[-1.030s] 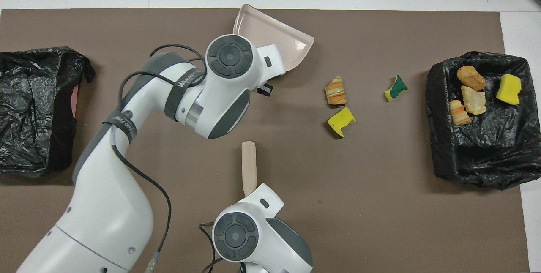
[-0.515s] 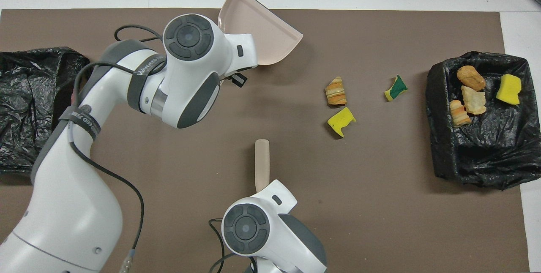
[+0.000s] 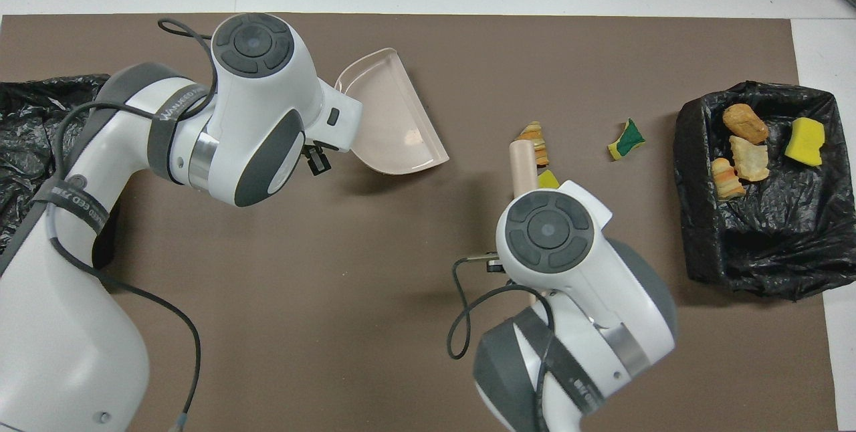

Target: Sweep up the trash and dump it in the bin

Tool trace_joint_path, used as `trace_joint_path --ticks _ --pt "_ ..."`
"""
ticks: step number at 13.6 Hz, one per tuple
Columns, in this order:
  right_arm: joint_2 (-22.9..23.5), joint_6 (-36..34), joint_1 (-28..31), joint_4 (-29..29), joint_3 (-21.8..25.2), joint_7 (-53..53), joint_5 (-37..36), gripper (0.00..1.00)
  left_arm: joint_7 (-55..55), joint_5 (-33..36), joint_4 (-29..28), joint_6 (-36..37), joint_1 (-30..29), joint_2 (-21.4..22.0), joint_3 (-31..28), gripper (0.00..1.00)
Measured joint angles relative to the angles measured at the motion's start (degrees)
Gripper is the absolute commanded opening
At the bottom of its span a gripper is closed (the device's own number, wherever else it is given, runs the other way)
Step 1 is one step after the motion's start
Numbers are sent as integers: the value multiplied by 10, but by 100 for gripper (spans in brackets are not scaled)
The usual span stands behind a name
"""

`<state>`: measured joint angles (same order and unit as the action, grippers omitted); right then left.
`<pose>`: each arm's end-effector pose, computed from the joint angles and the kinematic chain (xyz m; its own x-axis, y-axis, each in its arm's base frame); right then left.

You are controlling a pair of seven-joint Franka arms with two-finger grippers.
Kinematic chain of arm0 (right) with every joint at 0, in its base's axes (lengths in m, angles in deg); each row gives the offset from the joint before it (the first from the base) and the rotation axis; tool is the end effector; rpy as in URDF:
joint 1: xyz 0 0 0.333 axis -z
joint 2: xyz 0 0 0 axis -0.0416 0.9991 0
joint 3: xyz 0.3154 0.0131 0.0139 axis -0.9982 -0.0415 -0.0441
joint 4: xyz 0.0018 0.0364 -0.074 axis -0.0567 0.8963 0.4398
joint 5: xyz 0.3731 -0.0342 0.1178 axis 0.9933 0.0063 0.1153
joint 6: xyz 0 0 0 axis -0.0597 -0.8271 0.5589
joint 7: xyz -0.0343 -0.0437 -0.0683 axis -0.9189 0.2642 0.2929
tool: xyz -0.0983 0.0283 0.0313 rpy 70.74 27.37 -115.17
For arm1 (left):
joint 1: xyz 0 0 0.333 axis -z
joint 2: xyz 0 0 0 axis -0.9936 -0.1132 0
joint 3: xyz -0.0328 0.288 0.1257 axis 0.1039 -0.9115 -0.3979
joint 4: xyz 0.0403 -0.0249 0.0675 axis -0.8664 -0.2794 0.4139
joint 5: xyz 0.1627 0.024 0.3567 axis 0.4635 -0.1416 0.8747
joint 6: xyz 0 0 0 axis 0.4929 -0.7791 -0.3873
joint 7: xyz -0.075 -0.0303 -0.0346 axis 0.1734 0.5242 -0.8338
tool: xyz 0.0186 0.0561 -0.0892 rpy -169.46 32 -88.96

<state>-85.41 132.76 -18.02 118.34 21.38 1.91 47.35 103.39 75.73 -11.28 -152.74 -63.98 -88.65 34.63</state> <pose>0.4976 0.2125 0.4321 0.9953 0.0267 -0.0928 0.0515 -0.9598 0.2758 0.5949 -0.2852 0.4056 0.3059 -0.9467 -0.1013 -0.9515 -0.3075 0.0009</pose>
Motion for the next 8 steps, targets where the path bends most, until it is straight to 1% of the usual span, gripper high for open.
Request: trace_joint_path --ticks 2,4,6,8 --pt "14 6 58 -1 0 -41 -33 0 10 -12 -50 -7 4 26 4 0" --pt "25 9 112 -3 1 -72 -77 0 11 -26 -96 -40 17 48 4 0" --pt "28 9 148 -3 1 -86 -111 0 7 -28 -140 -78 31 68 4 0" --pt "35 9 163 -1 1 -92 -143 0 1 -30 -159 -93 34 79 4 0"
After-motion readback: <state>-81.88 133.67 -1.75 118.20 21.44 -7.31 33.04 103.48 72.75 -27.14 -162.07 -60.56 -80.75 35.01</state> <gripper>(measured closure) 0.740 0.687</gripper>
